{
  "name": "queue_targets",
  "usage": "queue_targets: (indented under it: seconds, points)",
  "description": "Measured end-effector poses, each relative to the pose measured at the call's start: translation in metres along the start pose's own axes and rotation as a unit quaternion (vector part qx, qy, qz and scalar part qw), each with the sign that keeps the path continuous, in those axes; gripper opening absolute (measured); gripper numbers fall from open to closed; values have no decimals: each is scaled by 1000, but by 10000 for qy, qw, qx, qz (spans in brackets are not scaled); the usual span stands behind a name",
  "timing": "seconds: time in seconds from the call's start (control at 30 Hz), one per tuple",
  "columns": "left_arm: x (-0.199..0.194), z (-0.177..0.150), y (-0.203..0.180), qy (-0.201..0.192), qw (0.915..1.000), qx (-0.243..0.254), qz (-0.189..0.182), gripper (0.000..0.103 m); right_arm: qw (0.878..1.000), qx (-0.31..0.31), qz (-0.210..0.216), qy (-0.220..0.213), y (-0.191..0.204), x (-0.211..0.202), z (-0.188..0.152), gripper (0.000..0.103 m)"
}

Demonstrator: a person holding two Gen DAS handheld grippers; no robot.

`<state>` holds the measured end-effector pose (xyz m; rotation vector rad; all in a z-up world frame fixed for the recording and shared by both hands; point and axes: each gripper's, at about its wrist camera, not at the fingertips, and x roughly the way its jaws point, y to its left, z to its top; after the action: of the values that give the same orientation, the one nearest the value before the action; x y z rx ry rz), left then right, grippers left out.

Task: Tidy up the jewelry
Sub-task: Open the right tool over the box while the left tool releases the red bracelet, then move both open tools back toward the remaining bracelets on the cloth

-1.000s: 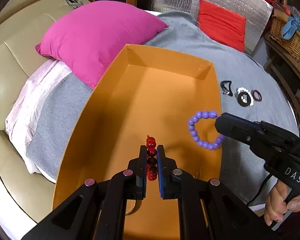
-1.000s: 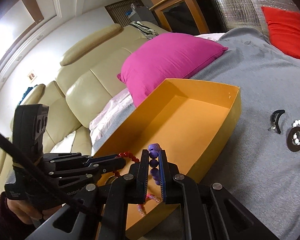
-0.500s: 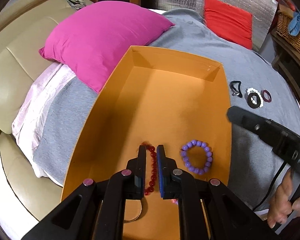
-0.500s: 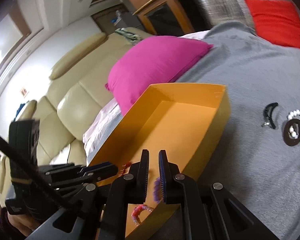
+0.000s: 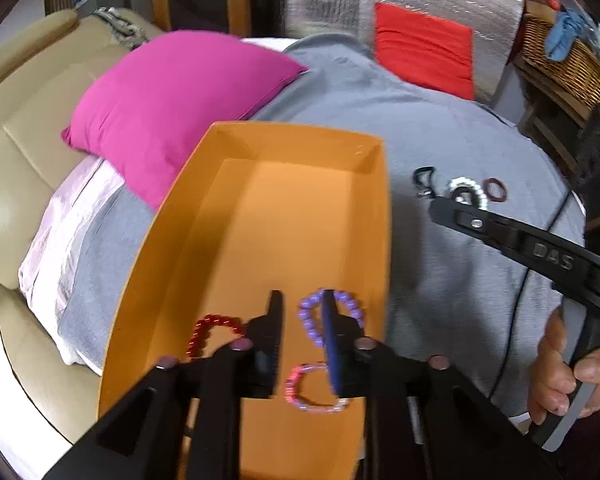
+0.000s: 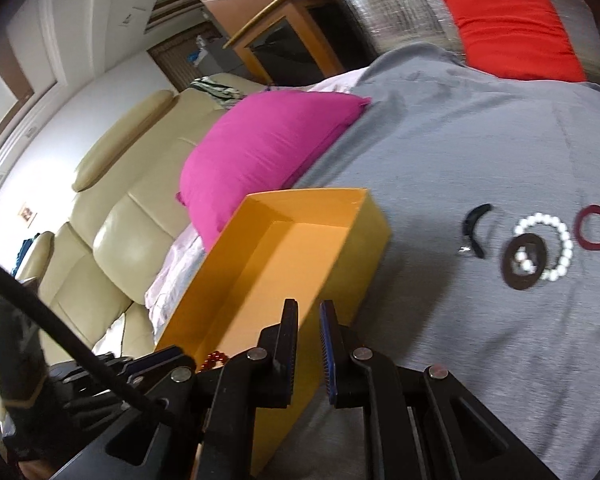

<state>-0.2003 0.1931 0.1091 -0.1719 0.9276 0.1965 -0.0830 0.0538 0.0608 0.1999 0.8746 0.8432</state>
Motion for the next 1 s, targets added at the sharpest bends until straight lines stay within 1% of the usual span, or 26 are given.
queue_targets:
  seconds: [0.07, 0.1, 0.13, 0.2, 0.27, 0.47, 0.7, 1.0]
  points:
    - [-6, 1, -10, -84, 9999, 69, 13, 45, 9999, 41, -108, 20, -6, -6, 3, 17]
    - [-8, 1, -14, -126, 9999, 97, 28, 47, 9999, 79, -147, 23, -10, -9, 4, 22]
    - [-11, 1, -20, -172, 9998, 130, 39, 48, 9997, 133, -187, 22, -15, -14, 6, 29]
    - [-14, 2, -27, -200, 9997, 165, 20, 49, 9994, 214, -254, -39, -23, -23, 9, 35]
    - [-15, 3, -36, -197, 9996, 193, -22, 51, 9990, 291, -325, -136, -32, -35, 12, 36]
    - [-18, 4, -59, -162, 9993, 324, -81, 53, 9974, 488, -428, -313, -51, -64, 16, 36]
    - [-26, 8, -88, -211, 9983, 522, -153, 54, 9959, 549, -539, -478, -63, -88, 17, 36]
    - [-30, 10, -110, -221, 9969, 721, -218, 54, 9934, 712, -633, -631, -86, -112, 18, 36]
